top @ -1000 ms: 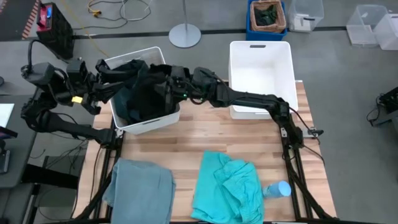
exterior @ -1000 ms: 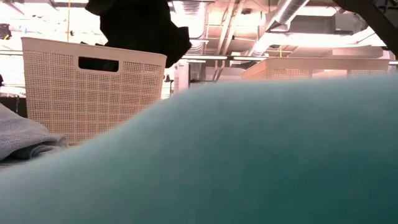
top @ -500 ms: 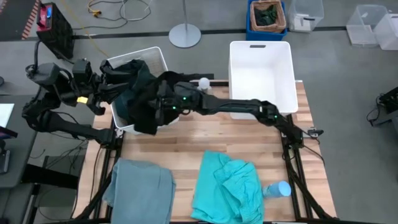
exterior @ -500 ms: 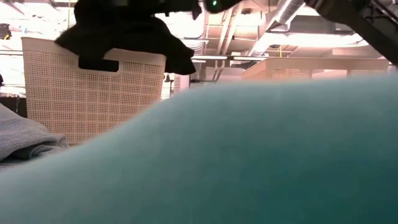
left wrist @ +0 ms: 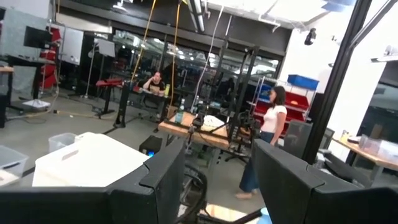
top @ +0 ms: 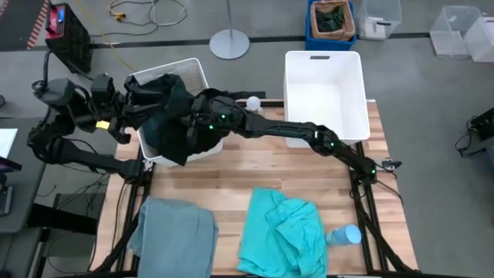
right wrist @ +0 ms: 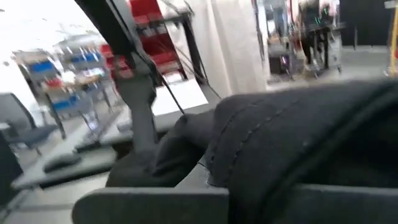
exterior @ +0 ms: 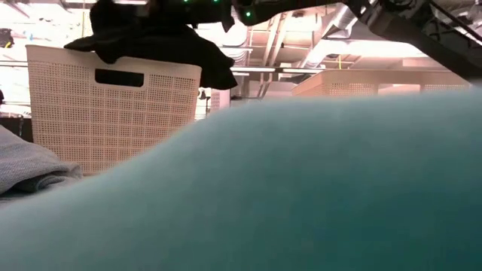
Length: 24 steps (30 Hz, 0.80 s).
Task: Sort clothes
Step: Put the black shirt into the left white laundry bin
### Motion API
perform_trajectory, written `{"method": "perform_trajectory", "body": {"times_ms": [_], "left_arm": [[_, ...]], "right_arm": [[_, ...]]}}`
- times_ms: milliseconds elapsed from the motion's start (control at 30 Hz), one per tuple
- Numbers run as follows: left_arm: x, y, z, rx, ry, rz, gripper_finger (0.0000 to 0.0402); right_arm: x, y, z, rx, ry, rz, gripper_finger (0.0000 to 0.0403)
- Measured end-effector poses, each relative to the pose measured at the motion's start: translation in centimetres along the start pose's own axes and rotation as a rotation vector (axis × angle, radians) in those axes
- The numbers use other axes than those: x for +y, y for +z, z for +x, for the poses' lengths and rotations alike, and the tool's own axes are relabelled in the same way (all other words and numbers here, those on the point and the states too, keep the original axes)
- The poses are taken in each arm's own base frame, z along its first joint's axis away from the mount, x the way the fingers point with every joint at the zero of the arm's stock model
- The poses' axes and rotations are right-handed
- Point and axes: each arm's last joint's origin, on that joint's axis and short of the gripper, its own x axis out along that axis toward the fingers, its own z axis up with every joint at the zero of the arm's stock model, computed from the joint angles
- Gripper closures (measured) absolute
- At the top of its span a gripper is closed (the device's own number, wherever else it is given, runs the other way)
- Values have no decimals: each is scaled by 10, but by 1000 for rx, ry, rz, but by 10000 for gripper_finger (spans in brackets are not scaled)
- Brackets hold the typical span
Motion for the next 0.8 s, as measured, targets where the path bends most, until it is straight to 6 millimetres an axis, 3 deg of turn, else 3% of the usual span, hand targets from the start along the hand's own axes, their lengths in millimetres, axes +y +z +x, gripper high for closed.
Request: {"method": "perform_trajectory", "body": {"times_ms": [200,300,433,633,800], "left_arm": [[0,-2,0,23,5,3,221],[1,-2,0,25,5,3,221],[1,-2,0,25,6,4,221],[1,-2,0,25,6,3,221],[1,-3,0,26,6,3,221]], "right_arm": [[-3,-10,0,78,-69,-57,392],[-8,-15,0,131,-104,-60,369],[-11,-21,-2,197,-130,-92,306],[-4,-28,-3,268,-126,-95,175],[10,-6,-13,254,-104,-137,126]]}}
